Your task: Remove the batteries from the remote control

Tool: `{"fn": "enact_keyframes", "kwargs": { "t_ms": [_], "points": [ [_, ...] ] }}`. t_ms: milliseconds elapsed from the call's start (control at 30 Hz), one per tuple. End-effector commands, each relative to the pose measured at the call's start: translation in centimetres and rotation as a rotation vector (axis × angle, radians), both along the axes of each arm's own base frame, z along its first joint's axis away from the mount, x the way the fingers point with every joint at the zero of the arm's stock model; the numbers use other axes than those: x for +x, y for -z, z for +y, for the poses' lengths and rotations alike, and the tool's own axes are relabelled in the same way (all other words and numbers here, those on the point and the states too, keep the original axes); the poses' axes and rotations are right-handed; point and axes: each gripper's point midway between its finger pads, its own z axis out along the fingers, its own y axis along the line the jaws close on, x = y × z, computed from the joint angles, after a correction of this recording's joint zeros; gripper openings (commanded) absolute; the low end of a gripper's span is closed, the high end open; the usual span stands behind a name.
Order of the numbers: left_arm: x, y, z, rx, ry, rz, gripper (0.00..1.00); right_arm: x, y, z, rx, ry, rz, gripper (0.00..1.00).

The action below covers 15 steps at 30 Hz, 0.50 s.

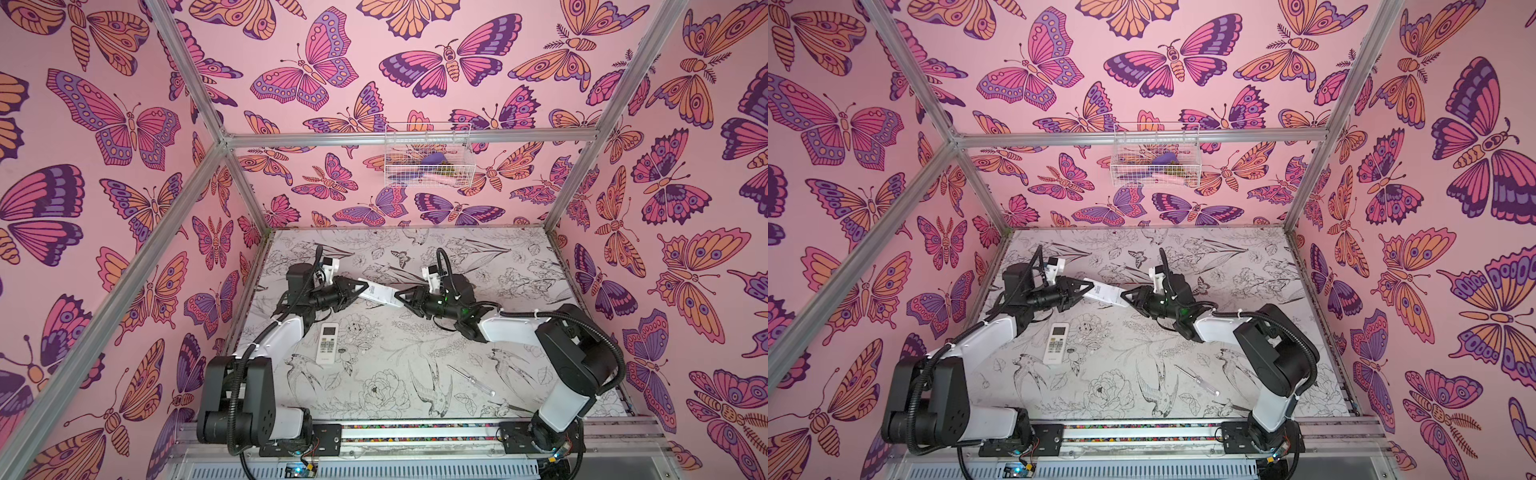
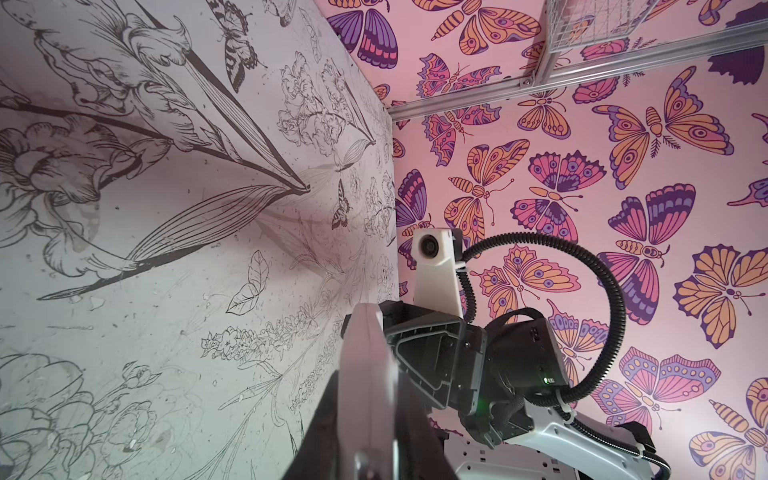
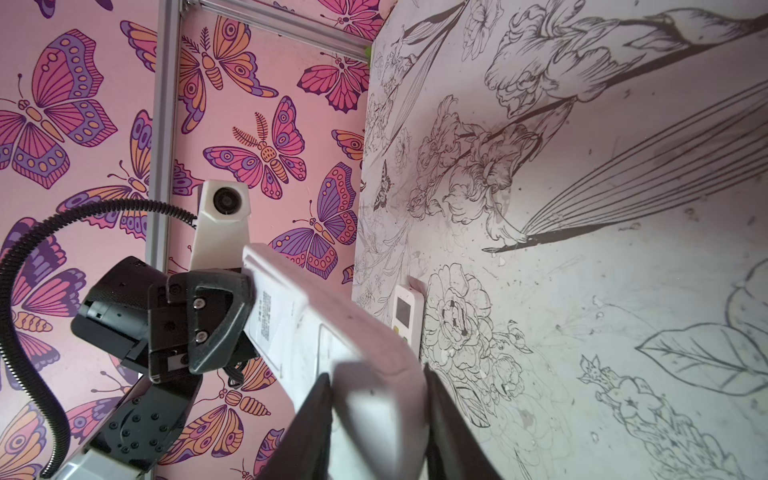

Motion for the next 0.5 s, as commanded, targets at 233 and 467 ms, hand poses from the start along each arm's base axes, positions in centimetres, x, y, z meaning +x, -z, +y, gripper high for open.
{"fn": "enact_keyframes", "kwargs": {
  "t_ms": [233, 467],
  "points": [
    [0.2, -1.4, -0.2, -0.006, 0.027, -0.058, 0.00, -0.4, -1.6, 0.0, 0.022, -0.022, -0.023, 0.44],
    [0.2, -1.5, -0.3, -0.004, 0.032, -0.064, 0.00, -0.7, -1.7, -0.5, -0.014, -0.014, -0.036, 0.49]
  ]
}}
